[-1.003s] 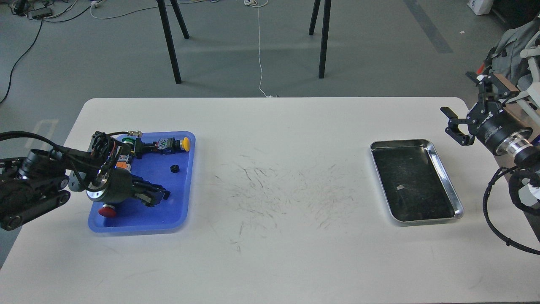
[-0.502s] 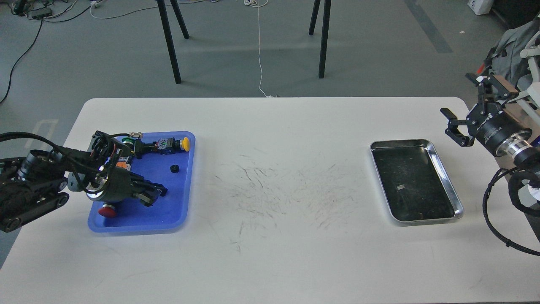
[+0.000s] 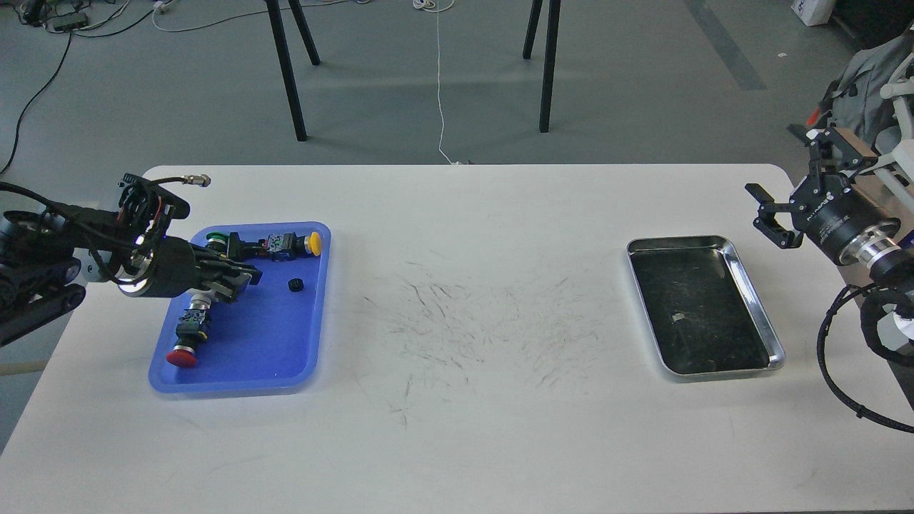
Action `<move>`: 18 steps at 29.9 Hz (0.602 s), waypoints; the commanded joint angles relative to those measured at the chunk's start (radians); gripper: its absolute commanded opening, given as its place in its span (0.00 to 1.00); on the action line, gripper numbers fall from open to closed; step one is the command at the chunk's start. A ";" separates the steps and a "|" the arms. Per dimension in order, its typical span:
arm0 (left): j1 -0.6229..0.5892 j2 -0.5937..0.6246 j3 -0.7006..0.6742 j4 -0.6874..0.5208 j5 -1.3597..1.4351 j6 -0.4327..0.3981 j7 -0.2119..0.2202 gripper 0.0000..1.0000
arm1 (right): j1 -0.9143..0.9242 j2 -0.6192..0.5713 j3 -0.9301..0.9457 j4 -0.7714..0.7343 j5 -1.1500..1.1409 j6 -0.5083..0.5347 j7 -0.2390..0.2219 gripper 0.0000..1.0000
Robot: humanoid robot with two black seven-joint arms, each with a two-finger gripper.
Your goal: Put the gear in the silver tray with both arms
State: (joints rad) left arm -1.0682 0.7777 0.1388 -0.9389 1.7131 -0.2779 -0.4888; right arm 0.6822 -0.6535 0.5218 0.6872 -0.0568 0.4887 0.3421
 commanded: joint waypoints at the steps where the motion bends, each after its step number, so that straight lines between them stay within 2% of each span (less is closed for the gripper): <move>1: -0.019 -0.003 -0.004 0.000 -0.065 -0.001 0.000 0.10 | -0.001 0.000 0.001 0.000 0.000 0.000 0.000 0.98; 7: -0.030 -0.020 -0.010 0.000 -0.274 0.000 0.000 0.10 | -0.007 -0.002 0.000 0.000 0.000 0.000 0.000 0.98; 10: -0.032 -0.064 -0.059 0.000 -0.343 -0.004 0.000 0.10 | -0.019 -0.002 0.001 0.000 0.000 0.000 0.000 0.98; 18: -0.024 -0.169 -0.104 0.018 -0.395 -0.015 0.000 0.10 | -0.019 0.000 0.001 -0.001 0.000 0.000 0.000 0.98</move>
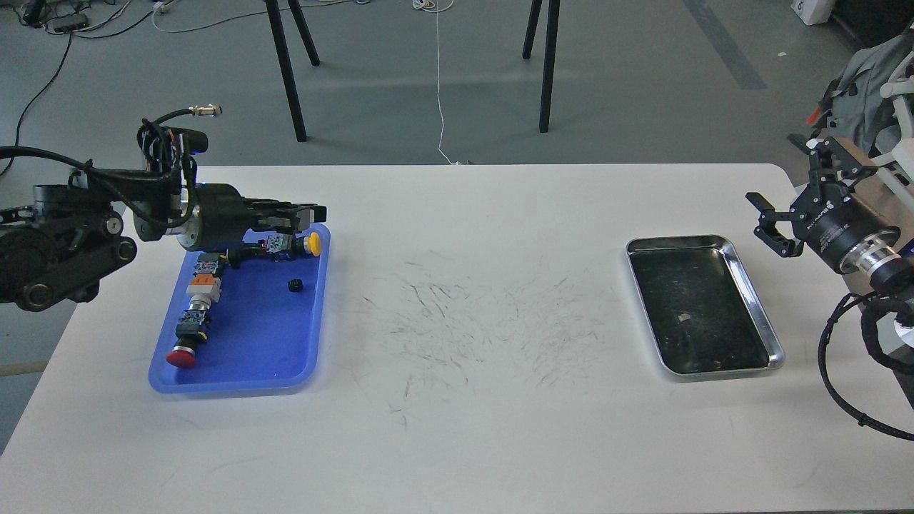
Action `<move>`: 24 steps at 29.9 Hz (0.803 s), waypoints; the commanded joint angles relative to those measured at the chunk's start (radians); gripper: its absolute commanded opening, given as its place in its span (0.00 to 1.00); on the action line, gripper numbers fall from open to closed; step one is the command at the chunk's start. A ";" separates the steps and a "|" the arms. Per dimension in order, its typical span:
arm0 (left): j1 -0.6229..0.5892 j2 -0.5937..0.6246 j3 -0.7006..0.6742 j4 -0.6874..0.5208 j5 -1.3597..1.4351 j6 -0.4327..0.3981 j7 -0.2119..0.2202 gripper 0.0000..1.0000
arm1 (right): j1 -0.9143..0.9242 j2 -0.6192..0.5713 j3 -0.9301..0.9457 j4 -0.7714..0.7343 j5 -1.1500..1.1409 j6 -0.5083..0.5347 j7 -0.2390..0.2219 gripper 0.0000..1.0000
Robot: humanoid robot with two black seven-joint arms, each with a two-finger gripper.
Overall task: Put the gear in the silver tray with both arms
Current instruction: 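Carry the gear toward the table center and release it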
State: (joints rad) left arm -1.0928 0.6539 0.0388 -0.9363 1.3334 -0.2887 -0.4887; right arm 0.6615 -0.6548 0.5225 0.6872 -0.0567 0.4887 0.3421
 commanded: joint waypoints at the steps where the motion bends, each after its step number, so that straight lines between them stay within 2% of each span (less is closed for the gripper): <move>1: 0.002 -0.066 -0.003 0.030 -0.017 -0.004 0.000 0.10 | 0.001 0.001 0.001 0.000 0.000 0.000 0.000 0.98; 12: 0.005 -0.276 0.024 0.131 -0.002 -0.001 0.000 0.11 | 0.001 0.000 -0.001 -0.003 -0.002 0.000 0.000 0.98; 24: -0.019 -0.514 0.170 0.283 0.013 0.005 0.000 0.11 | -0.011 -0.002 -0.004 -0.012 -0.006 0.000 0.000 0.98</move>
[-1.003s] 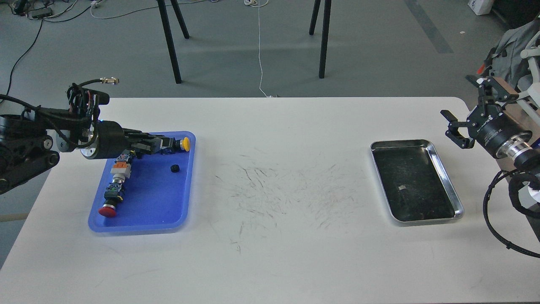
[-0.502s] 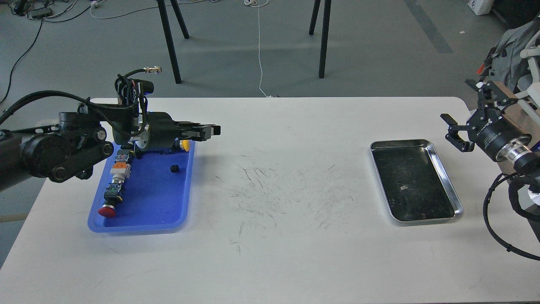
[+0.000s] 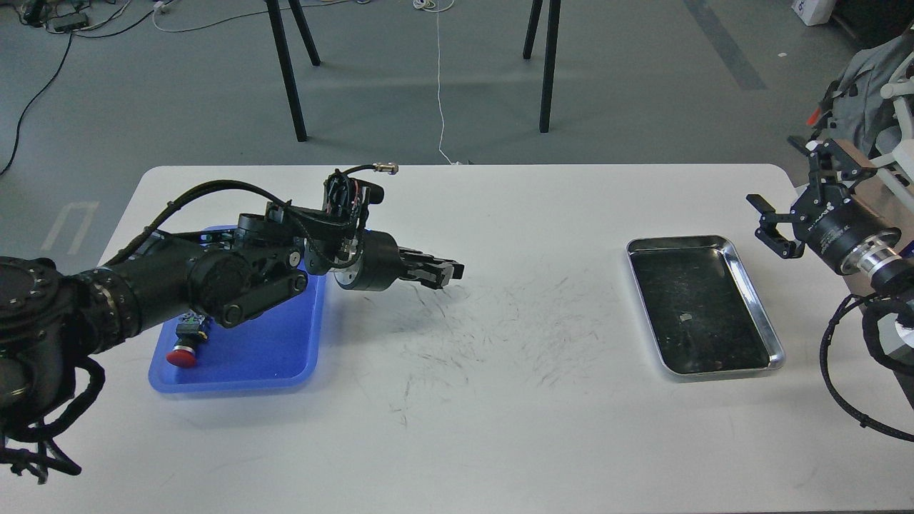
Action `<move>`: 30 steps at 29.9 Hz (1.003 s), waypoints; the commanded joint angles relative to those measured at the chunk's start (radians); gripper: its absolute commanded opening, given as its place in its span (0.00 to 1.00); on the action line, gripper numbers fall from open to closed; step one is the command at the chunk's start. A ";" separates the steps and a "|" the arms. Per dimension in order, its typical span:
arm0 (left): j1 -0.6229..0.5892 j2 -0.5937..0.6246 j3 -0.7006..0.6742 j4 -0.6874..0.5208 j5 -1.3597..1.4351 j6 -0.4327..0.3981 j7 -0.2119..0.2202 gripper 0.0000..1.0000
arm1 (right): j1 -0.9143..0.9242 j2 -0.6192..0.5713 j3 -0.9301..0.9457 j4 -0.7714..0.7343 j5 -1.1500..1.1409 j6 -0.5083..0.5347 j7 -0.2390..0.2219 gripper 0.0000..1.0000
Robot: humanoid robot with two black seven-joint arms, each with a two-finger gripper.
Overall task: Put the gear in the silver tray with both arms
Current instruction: 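Carry the gear toward the table center and release it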
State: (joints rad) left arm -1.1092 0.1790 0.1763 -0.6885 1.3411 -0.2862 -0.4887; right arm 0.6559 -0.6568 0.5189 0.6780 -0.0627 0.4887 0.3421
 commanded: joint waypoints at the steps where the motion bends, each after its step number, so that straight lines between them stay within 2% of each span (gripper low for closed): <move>1: -0.003 -0.053 0.035 0.038 0.006 0.002 0.000 0.11 | -0.007 0.000 0.000 -0.005 0.000 0.000 0.000 0.98; 10: 0.002 -0.167 0.043 0.058 0.007 0.002 0.000 0.11 | -0.010 0.002 -0.002 -0.005 -0.002 0.000 0.000 0.98; 15: 0.009 -0.173 0.083 0.058 0.026 0.005 0.000 0.12 | -0.012 0.002 -0.002 -0.005 -0.002 0.000 0.000 0.98; 30: 0.029 -0.179 0.084 0.083 0.026 0.005 0.000 0.13 | -0.012 0.002 -0.016 -0.005 -0.002 0.000 0.000 0.98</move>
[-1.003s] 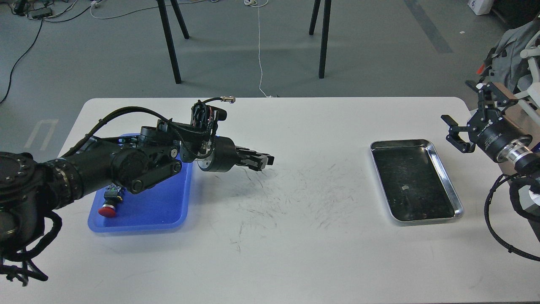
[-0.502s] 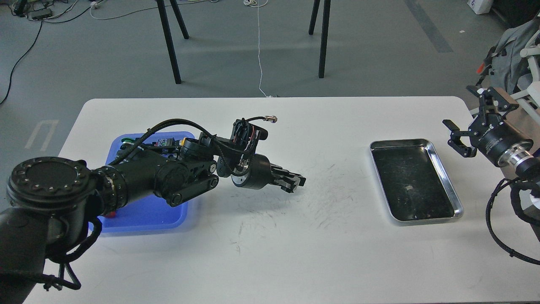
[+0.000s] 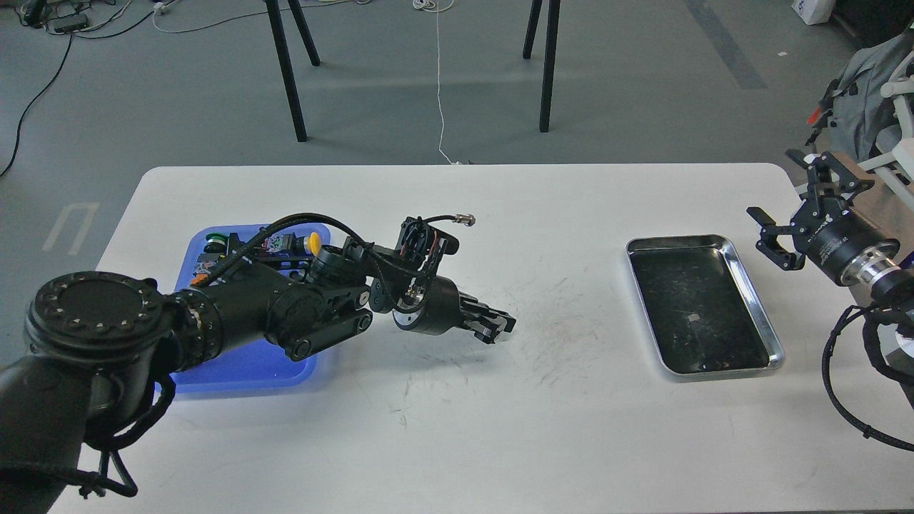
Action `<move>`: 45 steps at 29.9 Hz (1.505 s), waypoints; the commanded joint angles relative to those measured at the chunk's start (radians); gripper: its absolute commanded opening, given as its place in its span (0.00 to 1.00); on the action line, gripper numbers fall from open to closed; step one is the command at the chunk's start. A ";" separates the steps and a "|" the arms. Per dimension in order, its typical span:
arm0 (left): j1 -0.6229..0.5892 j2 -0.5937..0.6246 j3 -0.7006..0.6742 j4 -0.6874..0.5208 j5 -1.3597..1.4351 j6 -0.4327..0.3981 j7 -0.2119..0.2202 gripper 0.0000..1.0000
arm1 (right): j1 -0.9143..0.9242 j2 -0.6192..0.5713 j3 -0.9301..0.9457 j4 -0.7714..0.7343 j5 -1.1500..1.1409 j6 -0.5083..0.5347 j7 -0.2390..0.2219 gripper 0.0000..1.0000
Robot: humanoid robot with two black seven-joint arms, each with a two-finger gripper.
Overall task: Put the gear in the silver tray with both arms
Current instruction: 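Carry the gear toward the table center and release it, then raise the left arm away and swing the right gripper toward the gear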
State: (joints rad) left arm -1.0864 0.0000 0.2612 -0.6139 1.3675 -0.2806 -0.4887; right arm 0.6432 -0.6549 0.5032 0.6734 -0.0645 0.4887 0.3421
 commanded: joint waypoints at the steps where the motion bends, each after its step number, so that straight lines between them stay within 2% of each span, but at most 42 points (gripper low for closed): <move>1: 0.008 0.000 0.000 0.016 -0.001 0.000 0.000 0.13 | 0.001 0.000 0.000 0.000 0.000 0.000 0.000 0.98; 7: 0.029 0.000 0.000 0.029 0.001 0.000 0.000 0.14 | 0.001 0.000 -0.002 0.000 0.000 0.000 0.000 0.98; 10: 0.036 0.000 0.000 0.031 0.001 -0.002 0.000 0.18 | 0.001 0.000 -0.005 0.000 0.000 0.000 0.000 0.98; 14: 0.037 0.000 -0.005 0.019 -0.002 -0.012 0.000 0.36 | 0.001 0.000 -0.005 0.000 0.000 0.000 0.000 0.98; 19: 0.034 0.000 -0.013 0.016 -0.016 -0.046 0.000 0.52 | 0.003 0.001 -0.006 0.002 0.000 0.000 0.000 0.98; 22: 0.034 0.000 -0.017 0.016 -0.021 -0.063 0.000 0.72 | 0.003 0.001 -0.006 0.002 0.000 0.000 0.000 0.98; 23: 0.034 0.000 -0.020 0.016 -0.024 -0.061 0.000 0.75 | 0.004 0.000 -0.006 0.002 0.000 0.000 0.000 0.98; 33: -0.019 0.000 -0.034 0.017 -0.114 -0.065 0.000 0.78 | 0.003 0.001 -0.006 0.002 0.000 0.000 0.000 0.98; 41: -0.107 0.000 -0.097 0.020 -0.356 -0.063 0.000 0.82 | 0.006 0.001 -0.008 -0.003 -0.001 0.000 0.000 0.98; 45: -0.127 0.017 -0.181 0.026 -0.493 -0.071 0.000 0.90 | 0.004 0.001 -0.009 -0.002 -0.002 0.000 0.000 0.98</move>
State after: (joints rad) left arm -1.2008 0.0007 0.1389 -0.5932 0.9718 -0.3435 -0.4886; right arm 0.6486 -0.6530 0.4955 0.6705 -0.0654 0.4887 0.3421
